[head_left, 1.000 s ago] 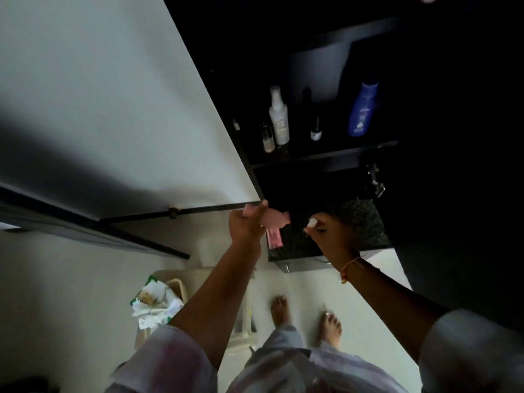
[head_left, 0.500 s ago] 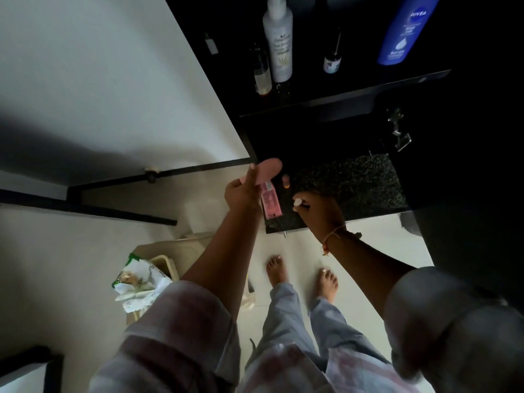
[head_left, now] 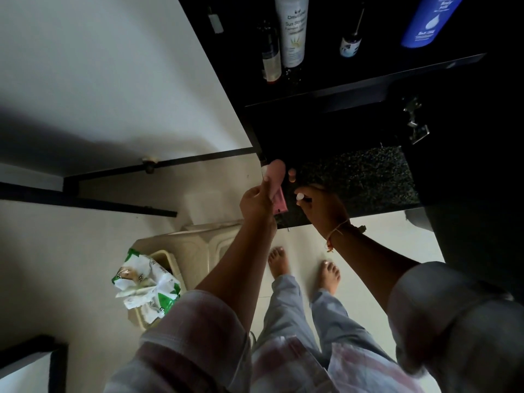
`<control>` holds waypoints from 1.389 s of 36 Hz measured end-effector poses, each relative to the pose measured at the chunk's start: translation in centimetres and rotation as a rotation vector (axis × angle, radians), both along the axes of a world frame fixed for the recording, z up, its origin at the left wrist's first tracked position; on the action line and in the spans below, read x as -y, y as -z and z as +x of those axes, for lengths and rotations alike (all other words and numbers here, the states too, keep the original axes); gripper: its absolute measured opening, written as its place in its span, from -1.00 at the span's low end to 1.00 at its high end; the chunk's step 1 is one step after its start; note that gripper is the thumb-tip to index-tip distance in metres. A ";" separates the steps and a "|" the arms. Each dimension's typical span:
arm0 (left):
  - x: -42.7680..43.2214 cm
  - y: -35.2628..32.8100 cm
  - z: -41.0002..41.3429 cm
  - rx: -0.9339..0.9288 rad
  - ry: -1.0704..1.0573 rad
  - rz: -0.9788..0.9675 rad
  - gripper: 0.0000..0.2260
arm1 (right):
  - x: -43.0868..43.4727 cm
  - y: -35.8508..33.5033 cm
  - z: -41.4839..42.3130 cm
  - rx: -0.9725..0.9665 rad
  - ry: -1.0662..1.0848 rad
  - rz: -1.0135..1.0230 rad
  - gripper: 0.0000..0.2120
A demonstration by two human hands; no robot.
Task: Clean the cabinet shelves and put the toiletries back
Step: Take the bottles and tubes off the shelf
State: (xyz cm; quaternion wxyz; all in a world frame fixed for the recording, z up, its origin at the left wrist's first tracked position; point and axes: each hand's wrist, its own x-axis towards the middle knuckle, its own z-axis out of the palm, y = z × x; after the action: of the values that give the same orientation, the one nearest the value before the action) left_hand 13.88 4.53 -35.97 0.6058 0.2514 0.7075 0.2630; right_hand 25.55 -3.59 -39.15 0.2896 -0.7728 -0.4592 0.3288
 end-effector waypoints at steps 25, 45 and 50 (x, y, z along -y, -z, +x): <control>3.6 3.5 0.4 -0.426 0.343 0.094 -0.71 | -0.3 -0.2 0.9 -0.032 -0.050 -0.074 -0.69; 2.4 2.5 0.0 -0.588 0.402 0.258 -0.68 | 0.5 -1.3 1.5 -0.005 -0.068 -0.074 -0.57; 2.8 -0.3 -0.9 -0.630 0.476 0.379 -0.71 | 1.5 -3.6 2.0 0.101 -0.014 -0.032 -0.61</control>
State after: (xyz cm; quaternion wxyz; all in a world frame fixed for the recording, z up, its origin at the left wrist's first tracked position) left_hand 13.01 1.74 -35.70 0.3474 0.5823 0.7193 0.1516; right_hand 27.53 -5.06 -35.52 0.2514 -0.7897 -0.4732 0.2987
